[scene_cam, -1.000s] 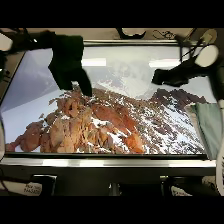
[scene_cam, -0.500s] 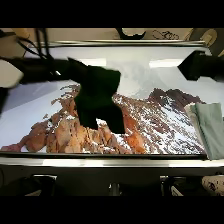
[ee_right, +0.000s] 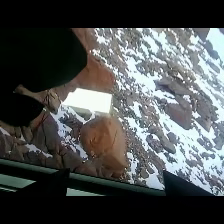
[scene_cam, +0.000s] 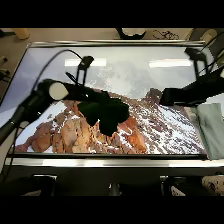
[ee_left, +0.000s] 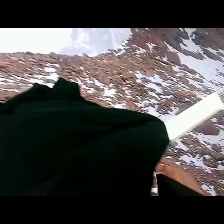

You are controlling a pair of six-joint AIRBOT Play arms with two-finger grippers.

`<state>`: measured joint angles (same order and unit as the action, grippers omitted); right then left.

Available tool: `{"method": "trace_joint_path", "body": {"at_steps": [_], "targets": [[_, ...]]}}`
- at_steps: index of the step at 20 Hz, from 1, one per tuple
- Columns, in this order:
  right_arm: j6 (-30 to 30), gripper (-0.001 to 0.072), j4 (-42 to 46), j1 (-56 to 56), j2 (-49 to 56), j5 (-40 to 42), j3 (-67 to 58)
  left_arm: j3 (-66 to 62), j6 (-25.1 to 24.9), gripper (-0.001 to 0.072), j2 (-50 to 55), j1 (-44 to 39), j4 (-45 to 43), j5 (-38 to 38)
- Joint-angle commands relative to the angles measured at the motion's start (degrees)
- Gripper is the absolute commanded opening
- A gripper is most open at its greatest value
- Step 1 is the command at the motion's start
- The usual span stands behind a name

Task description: Fold the shirts.

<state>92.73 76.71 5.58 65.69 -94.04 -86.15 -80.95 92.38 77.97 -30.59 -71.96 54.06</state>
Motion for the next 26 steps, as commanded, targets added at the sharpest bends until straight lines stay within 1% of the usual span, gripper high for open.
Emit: {"method": "trace_joint_path", "body": {"at_steps": [1, 3, 4, 5, 6, 8, 10, 13, 14, 15, 16, 17, 18, 19, 20, 21, 23, 26], "targets": [[-1.9, 0.0643, -5.8, 0.0, 3.3, 5.0, 8.2, -6.9, 0.0, 0.072, -0.9, 10.5, -8.7, 12.2], [-2.6, 0.0643, -9.8, 0.0, 5.1, 10.7, 12.3, -5.1, 0.0, 0.072, -1.2, 17.7, -7.6, 18.3], [-3.0, 0.0643, -11.6, 0.0, 6.6, 13.2, 13.7, -1.8, 0.0, 0.072, -1.2, 19.8, -7.0, 19.2], [-3.1, 0.0644, -12.6, 0.0, 8.3, 14.9, 14.5, 2.9, 0.2, 0.072, -1.2, 21.2, -5.4, 17.5], [-3.3, 0.0645, -13.7, 0.0, 10.3, 16.1, 14.8, 7.3, 0.7, 0.0719, -0.8, 21.8, -3.0, 14.1], [-4.5, 0.0683, -16.4, 0.0, 13.9, 15.9, 14.8, 14.6, 0.7, 0.0717, 1.5, 21.9, 4.8, 5.2], [-5.7, 0.0684, -17.4, 0.0, 16.1, 14.6, 14.8, 17.4, 0.6, 0.0717, 6.0, 21.9, 13.7, -0.8], [-6.4, 0.0695, -17.4, 0.0, 16.7, 14.8, 14.8, 16.8, -2.5, 0.0716, 12.8, 21.9, 25.0, -3.2], [-6.7, 0.0696, -17.4, 0.0, 16.7, 14.9, 14.9, 16.6, -2.6, 0.0714, 14.2, 21.9, 27.1, -4.2], [-6.7, 0.0706, -17.4, 0.0, 16.7, 15.6, 15.0, 16.3, -2.6, 0.0662, 15.4, 21.9, 28.6, -5.9], [-6.7, 0.0712, -17.5, 0.0, 16.9, 16.5, 15.0, 16.0, -2.5, 0.057, 16.2, 22.0, 29.2, -7.4], [-6.7, 0.0713, -18.0, 0.0, 17.6, 17.3, 15.0, 15.5, -2.3, 0.0436, 16.7, 22.0, 29.8, -8.7], [-6.7, 0.0713, -18.7, 0.0, 18.8, 18.0, 15.0, 14.9, -2.4, 0.0206, 16.9, 22.0, 30.5, -9.1], [-6.7, 0.0714, -19.8, 0.0, 20.3, 18.7, 15.0, 14.2, -2.7, 0.0045, 16.8, 22.0, 30.5, -8.9], [-6.7, 0.0713, -21.9, 0.0, 22.3, 19.8, 15.0, 13.3, -4.7, 0.0036, 16.5, 21.9, 30.6, -8.2], [-6.9, 0.0713, -24.7, 0.0, 24.2, 21.6, 15.0, 12.4, -5.4, 0.0035, 16.0, 21.9, 30.6, -7.4], [-7.2, 0.0711, -30.4, 0.9, 27.9, 25.3, 15.0, 11.9, -5.5, 0.0035, 14.4, 21.9, 30.5, -7.0], [-9.4, 0.0711, -30.8, 5.2, 31.8, 26.7, 15.0, 11.9, -5.4, 0.0035, 11.9, 21.8, 30.4, -6.9]]}}
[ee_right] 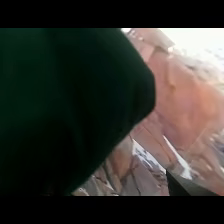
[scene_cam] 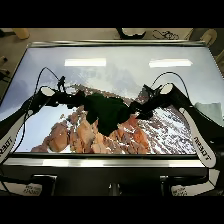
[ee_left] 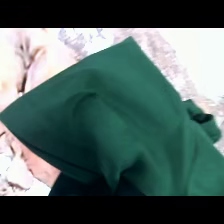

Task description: Fold the shirts.

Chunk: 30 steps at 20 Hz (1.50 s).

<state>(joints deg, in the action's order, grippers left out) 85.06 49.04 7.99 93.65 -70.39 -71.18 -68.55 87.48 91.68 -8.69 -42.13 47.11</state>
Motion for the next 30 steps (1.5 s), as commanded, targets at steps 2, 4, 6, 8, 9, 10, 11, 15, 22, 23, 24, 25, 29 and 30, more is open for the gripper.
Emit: {"method": "trace_joint_path", "body": {"at_steps": [2, 4, 6, 8, 9, 10, 11, 15, 22, 23, 24, 25, 29, 30], "targets": [[-1.1, 0.0703, -3.5, 4.4, 5.2, 6.9, 0.0, -0.5, -0.6, 0.0035, -3.2, -0.1, 0.6, 0.7], [-0.4, 0.063, -3.6, 5.5, 5.5, 10.6, 0.0, -0.5, -1.2, 0.0035, -4.4, -0.1, 0.6, 1.3], [0.3, 0.0363, -4.0, 5.8, 5.5, 12.2, 0.0, -0.5, -2.5, 0.0035, -5.5, -0.3, 0.6, 1.4], [0.4, 0.0021, -6.4, 5.8, 5.4, 15.2, -0.1, -0.5, -3.9, 0.0035, -6.5, -0.5, 0.6, 1.5], [0.1, 0.0024, -7.3, 5.7, 5.3, 15.8, -0.4, -0.5, -5.1, 0.0034, -7.3, -0.4, 0.6, 1.5], [-1.0, 0.0022, -6.9, 5.5, 4.7, 14.3, -1.1, -0.5, -7.1, 0.0034, -8.4, -0.2, 0.6, 1.4], [-2.4, 0.0021, -5.7, 5.1, 3.1, 12.2, -2.1, -0.9, -10.0, 0.0033, -10.2, 0.2, 0.5, 1.4], [-4.3, 0.002, 9.1, 1.9, -11.0, 5.6, -10.3, -8.9, -19.1, 0.0033, -20.9, 3.4, 0.5, 1.5], [-0.7, 0.002, 15.4, -1.0, -43.1, 6.9, -22.4, -27.1, -13.9, 0.0033, -43.1, 5.0, -3.5, 1.5], [-0.5, 0.0021, 14.3, -1.0, -46.2, 7.3, -22.4, -27.1, -13.9, 0.0032, -45.7, 5.0, -4.0, 1.9], [0.5, 0.0021, 14.4, -1.0, -48.6, 7.6, -22.4, -27.1, -13.9, 0.0033, -47.7, 5.0, -5.4, 2.3], [1.7, 0.0021, 15.3, -1.0, -50.1, 7.7, -22.4, -27.1, -13.3, 0.0033, -49.0, 5.0, -7.6, 3.5], [2.4, 0.0023, 16.7, -1.0, -46.5, 6.7, -22.4, -23.2, -3.9, 0.0033, -48.3, 5.0, -20.3, 13.1], [2.3, 0.0024, 16.5, -1.0, -43.4, 6.9, -22.4, -19.9, -3.9, 0.0033, -47.8, 5.0, -20.3, 12.6]]}}
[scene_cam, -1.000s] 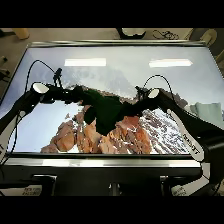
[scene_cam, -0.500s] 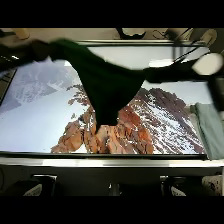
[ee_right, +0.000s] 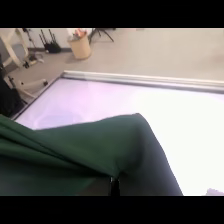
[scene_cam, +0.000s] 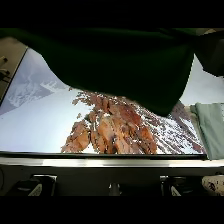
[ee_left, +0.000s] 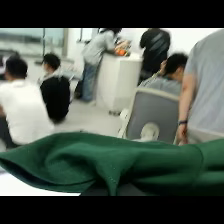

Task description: Fold the shirts.

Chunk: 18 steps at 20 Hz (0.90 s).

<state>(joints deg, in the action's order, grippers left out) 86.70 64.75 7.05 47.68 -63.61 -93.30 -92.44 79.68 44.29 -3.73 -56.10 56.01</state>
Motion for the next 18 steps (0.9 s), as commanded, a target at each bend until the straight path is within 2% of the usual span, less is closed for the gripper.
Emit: {"method": "trace_joint_path", "body": {"at_steps": [1, 8, 11, 12, 13, 14, 15, 17, 18], "targets": [[0.7, 0.0024, 0.8, 0.0, 6.2, 0.7, -0.3, 7.9, 3.9, 0.0033, 0.5, 0.0, -6.3, 2.5], [1.3, 0.0025, -3.1, 0.0, 37.7, 3.8, -0.3, 35.2, 3.9, 0.0034, 11.4, 0.0, -4.0, -14.4], [7.0, 0.0038, -11.5, 0.0, 47.3, -0.2, -0.3, 39.7, 2.8, 0.0034, 16.7, -2.3, -1.9, -17.3], [8.6, 0.0167, -13.5, 0.0, 49.1, -1.6, -0.3, 39.8, 1.0, 0.0034, 18.0, -3.7, -2.0, -17.8], [9.3, 0.0388, -14.0, 0.0, 49.7, -2.8, -0.3, 39.8, -1.0, 0.0034, 19.0, -4.9, -2.0, -18.5], [8.8, 0.0482, -13.5, -0.1, 49.2, -4.6, -0.3, 39.7, -2.3, 0.0034, 19.2, -5.5, -2.0, -19.1], [7.6, 0.0493, -11.7, -0.5, 47.7, -7.8, -0.3, 39.5, -3.3, 0.0034, 19.1, -5.5, -2.0, -19.3], [7.2, 0.0586, -2.4, -0.5, 43.3, -17.8, -0.2, 38.7, -3.4, 0.0034, 18.1, -4.1, -5.0, -17.7], [7.6, 0.0586, 1.0, 0.2, 41.3, -22.7, 1.0, 38.2, -3.4, 0.0034, 17.6, -3.1, -7.4, -16.3]]}}
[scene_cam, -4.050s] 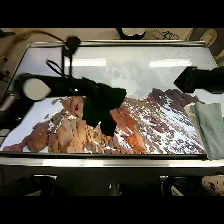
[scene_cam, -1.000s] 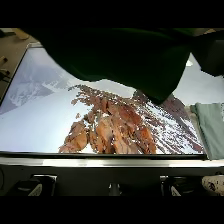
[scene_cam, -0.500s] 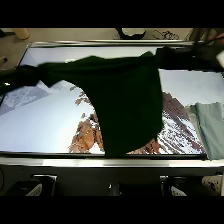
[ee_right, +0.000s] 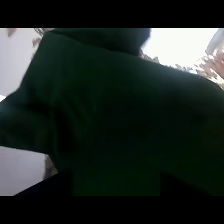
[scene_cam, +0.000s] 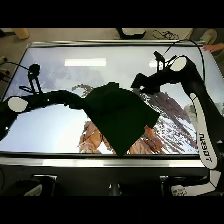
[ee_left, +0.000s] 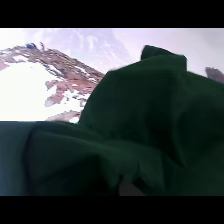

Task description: Fold the shirts.

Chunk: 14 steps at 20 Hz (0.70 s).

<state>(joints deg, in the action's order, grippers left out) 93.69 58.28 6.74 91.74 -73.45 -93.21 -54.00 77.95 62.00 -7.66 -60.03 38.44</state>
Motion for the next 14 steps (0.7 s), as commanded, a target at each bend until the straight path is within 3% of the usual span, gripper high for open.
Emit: {"method": "trace_joint_path", "body": {"at_steps": [1, 2, 4, 7, 10, 14], "targets": [[0.5, 0.0587, 8.4, 1.8, -5.5, -15.0, 5.4, -0.5, -1.7, 0.0034, -0.7, 2.0, -5.7, 2.9], [-0.3, 0.0597, 8.4, 3.2, -8.9, -14.3, 12.5, -0.6, -1.7, 0.0034, -1.1, 3.1, -6.7, 4.3], [-0.3, 0.0701, 7.9, 5.2, -16.6, -8.9, 31.4, -0.6, -1.7, 0.0034, -1.4, 4.7, -6.7, 7.5], [1.7, 0.069, 3.1, 5.2, -22.9, -3.6, 50.7, -0.5, -1.7, 0.0034, -1.4, 4.6, -6.7, 10.2], [1.4, 0.0673, -7.1, 5.3, -23.5, 6.0, 57.6, -0.5, -1.7, 0.0034, -1.4, 4.3, -6.6, 10.2], [1.1, 0.0672, -12.5, 5.3, -20.0, 13.2, 58.7, -0.5, -1.5, 0.0034, -1.4, 4.3, -6.5, 10.3]]}}
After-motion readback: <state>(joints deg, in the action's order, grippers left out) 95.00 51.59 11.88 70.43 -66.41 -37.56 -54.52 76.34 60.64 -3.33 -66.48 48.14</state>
